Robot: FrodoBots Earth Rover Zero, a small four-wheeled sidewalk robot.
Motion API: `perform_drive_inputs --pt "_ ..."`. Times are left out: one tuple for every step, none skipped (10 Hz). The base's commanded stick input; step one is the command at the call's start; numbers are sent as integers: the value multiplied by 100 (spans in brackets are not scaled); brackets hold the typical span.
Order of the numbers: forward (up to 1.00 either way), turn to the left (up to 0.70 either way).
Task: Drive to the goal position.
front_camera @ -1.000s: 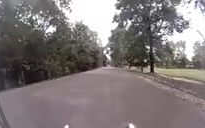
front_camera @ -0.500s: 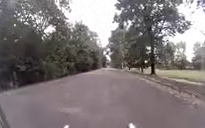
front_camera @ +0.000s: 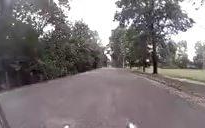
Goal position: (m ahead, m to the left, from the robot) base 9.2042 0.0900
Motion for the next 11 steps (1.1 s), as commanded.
perform_drive_inputs --pt "70 0" --pt "70 0" --pt "70 0" --pt "70 0" --pt "70 0" --pt "70 0" --pt "70 0" --pt "70 0" --pt "70 0" --pt "70 0" --pt "70 0"
